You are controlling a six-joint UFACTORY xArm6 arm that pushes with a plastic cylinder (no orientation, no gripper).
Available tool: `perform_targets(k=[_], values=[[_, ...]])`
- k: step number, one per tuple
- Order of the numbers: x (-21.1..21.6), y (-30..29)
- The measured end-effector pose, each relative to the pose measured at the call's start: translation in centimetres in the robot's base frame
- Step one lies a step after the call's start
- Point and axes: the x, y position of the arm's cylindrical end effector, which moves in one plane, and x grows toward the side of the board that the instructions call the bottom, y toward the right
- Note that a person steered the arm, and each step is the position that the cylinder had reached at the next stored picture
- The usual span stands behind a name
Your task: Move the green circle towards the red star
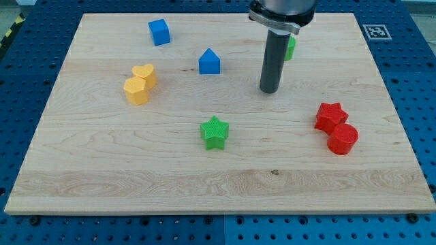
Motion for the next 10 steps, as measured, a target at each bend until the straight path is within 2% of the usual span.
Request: perform_targets(k=[3,5,6,7,8,10], values=[[-1.9,3.4],[-4.5,7.6],[-7.8,9.1],[-13.3,9.2],[-14.4,4.9],[-12.0,2.8]])
